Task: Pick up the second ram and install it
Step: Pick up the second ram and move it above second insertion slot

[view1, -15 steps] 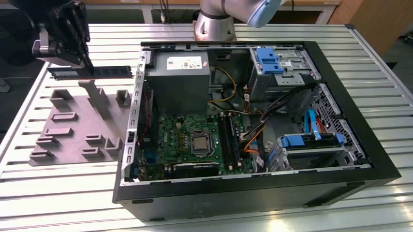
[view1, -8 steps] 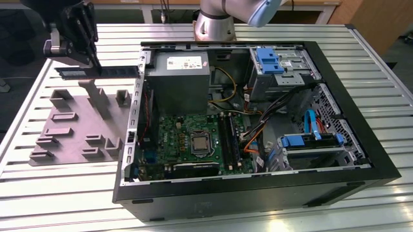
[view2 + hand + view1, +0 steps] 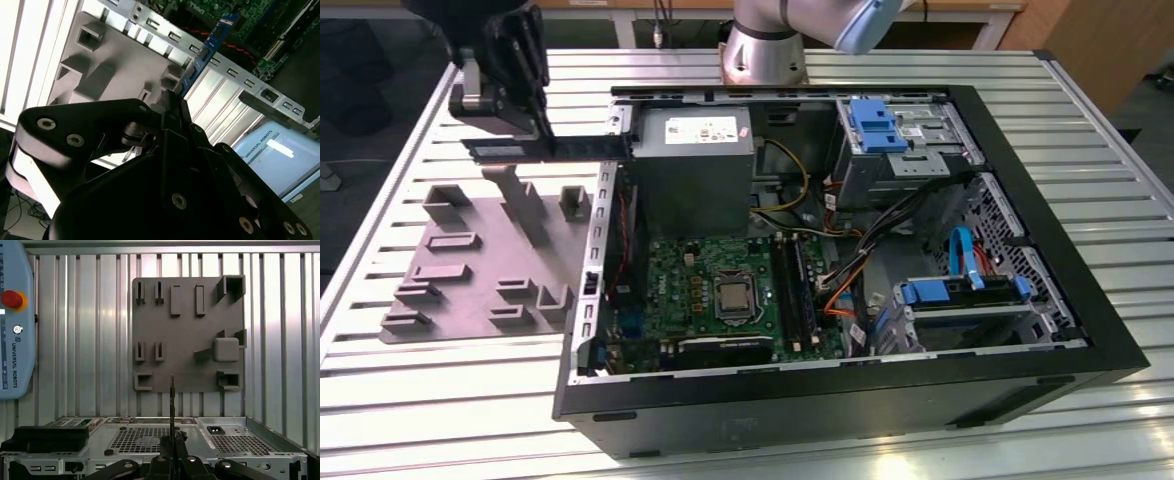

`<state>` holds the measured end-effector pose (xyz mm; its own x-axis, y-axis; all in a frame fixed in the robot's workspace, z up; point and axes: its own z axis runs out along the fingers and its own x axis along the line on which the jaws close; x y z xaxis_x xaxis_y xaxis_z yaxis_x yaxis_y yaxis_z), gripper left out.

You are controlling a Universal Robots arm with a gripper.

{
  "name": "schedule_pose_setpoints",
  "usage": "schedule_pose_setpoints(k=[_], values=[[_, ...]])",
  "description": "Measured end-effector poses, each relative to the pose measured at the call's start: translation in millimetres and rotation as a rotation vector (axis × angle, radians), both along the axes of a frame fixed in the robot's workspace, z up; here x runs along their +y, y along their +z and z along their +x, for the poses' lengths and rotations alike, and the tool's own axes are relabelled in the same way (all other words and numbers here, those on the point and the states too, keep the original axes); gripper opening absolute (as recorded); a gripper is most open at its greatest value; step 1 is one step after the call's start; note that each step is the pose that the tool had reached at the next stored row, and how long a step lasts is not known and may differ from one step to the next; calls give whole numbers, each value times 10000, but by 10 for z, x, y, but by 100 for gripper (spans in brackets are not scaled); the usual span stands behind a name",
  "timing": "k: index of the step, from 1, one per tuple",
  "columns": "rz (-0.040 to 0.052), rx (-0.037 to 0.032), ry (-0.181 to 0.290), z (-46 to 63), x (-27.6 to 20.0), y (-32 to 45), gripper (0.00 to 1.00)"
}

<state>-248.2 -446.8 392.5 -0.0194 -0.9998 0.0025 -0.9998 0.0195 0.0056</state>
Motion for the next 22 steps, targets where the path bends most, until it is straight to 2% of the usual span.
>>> schedule_pose_setpoints(k=[22], values=[[0,1,-1,642,0,0,14]])
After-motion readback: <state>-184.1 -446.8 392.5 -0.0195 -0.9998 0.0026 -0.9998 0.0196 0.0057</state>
